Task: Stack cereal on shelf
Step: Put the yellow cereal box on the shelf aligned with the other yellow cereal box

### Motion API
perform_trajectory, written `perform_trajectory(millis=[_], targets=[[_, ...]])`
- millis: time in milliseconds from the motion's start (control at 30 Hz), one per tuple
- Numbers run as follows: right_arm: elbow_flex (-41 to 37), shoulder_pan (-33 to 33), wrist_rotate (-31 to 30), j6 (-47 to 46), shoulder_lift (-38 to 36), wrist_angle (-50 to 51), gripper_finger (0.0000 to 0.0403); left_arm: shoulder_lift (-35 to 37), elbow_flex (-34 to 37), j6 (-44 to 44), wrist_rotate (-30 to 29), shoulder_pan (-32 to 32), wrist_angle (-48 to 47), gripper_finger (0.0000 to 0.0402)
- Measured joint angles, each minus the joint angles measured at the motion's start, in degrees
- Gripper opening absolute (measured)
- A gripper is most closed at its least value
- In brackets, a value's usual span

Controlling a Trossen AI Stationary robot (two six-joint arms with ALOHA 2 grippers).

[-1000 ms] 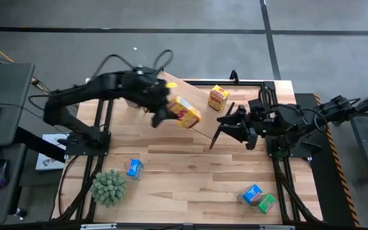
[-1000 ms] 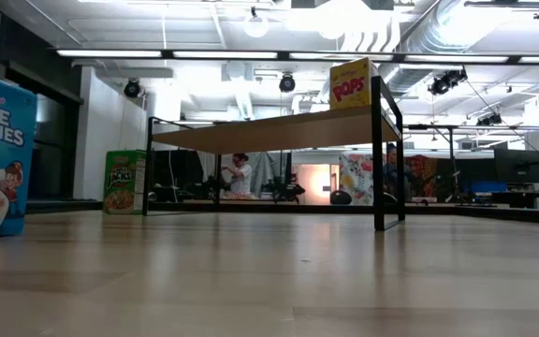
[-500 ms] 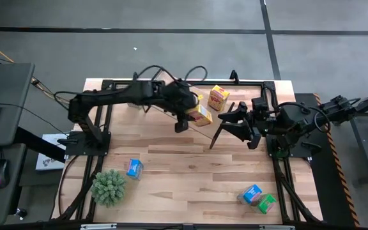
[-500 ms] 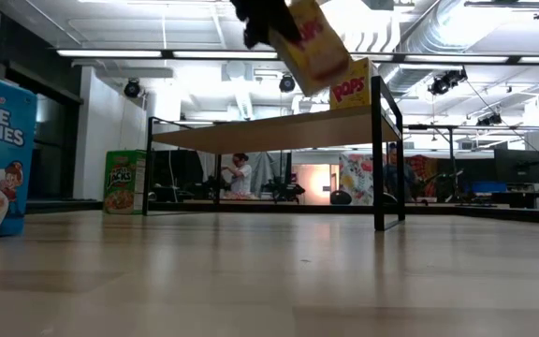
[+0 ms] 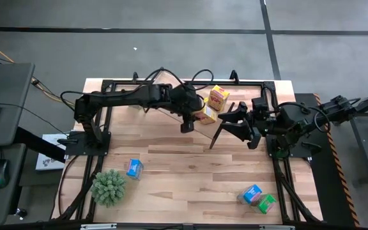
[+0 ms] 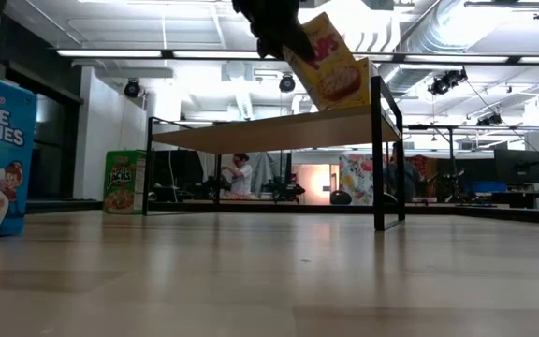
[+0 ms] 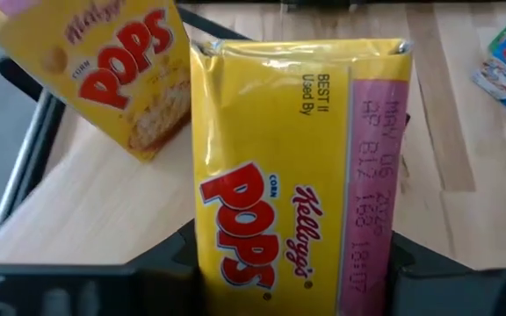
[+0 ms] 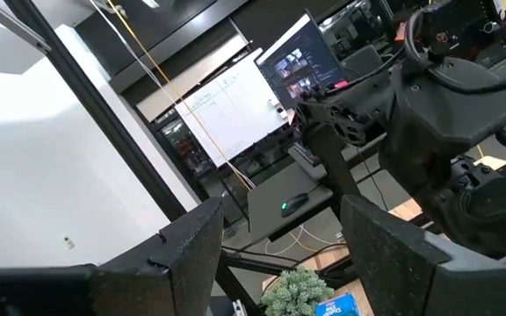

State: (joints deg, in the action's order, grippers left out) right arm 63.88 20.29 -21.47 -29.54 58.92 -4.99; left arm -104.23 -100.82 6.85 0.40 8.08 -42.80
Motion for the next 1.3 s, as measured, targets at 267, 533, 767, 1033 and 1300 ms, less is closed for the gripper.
perform_trajectory(millis=[267,533,767,1033,1300], targets=[[0.0,0.0,0.0,0.0,-0.01,-0.01,0.0225,-0.28,0.0,0.9,-0.65,0.01,-0.03,0.0185],[0.0,-0.01,0.0,0.0,-0.01,0.0,0.0225,-0.28,0.02,0.67,-1.11,0.04,2.07,0.0225],[0.0,0.0,0.0,0.0,-0.01,0.0,0.0225,0.06,0.04,-0.59,-1.11,0.31,3.79,0.0245],[0.0,0.0,-0.04,0.0,0.29,0.0,0.0225,1.99,0.11,-1.07,-1.12,1.59,2.98,0.0244],[0.0,-0.04,-0.07,0.0,2.05,0.04,0.0225,6.76,0.11,0.29,-4.77,2.94,1.87,0.0244]])
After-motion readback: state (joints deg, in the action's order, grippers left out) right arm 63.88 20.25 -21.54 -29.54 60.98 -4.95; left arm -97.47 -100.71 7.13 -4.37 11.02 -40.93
